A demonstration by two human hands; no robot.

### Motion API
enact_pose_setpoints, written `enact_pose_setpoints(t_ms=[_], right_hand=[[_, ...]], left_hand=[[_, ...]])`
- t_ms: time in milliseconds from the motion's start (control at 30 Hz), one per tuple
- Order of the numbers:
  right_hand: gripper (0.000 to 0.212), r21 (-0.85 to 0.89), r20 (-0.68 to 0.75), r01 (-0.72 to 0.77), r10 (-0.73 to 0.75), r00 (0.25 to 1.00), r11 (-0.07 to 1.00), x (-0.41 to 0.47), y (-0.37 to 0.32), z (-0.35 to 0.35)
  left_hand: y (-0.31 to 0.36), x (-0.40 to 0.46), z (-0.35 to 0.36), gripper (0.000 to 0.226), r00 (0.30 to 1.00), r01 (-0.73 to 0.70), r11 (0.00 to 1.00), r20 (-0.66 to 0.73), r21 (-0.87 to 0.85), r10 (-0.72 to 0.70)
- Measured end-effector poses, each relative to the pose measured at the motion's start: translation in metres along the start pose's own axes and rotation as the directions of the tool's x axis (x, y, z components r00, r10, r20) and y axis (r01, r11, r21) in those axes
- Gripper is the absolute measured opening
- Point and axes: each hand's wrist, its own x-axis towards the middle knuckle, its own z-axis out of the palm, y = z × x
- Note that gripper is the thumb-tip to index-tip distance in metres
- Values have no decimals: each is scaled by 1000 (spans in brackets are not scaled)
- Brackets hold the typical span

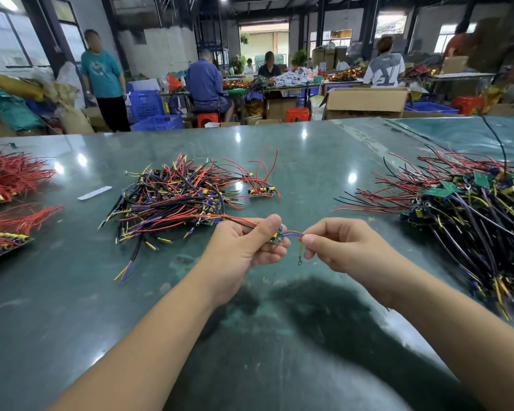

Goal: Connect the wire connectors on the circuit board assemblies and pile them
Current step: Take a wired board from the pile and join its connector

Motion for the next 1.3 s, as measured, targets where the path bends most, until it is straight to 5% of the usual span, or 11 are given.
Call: enact_pose_setpoints(t_ms=[233,433,633,867,1100,1300], right_hand=[[12,-118,-15,134,-136,991,984,4,1,3],[12,26,136,61,-64,989,998,0,-1,-2],[19,281,165,-34,-13,986,959,2,2,-5],[14,290,153,-35,-10,988,956,4,7,-5],[12,-178,62,196,-188,980,964,5,16,1],[17,-368,-29,308,-342,939,877,7,21,4]], left_hand=[[3,-1,1,26,999,26,996,39,-80,-23],[7,0,-2,27,999,40,990,-30,-136,-45],[5,0,-2,32,997,80,993,-9,82,-79],[4,-1,1,24,978,207,973,50,-97,-203],[1,3,-1,23,985,168,974,-5,-150,-171],[0,5,-3,22,984,161,966,-48,-203,-174]])
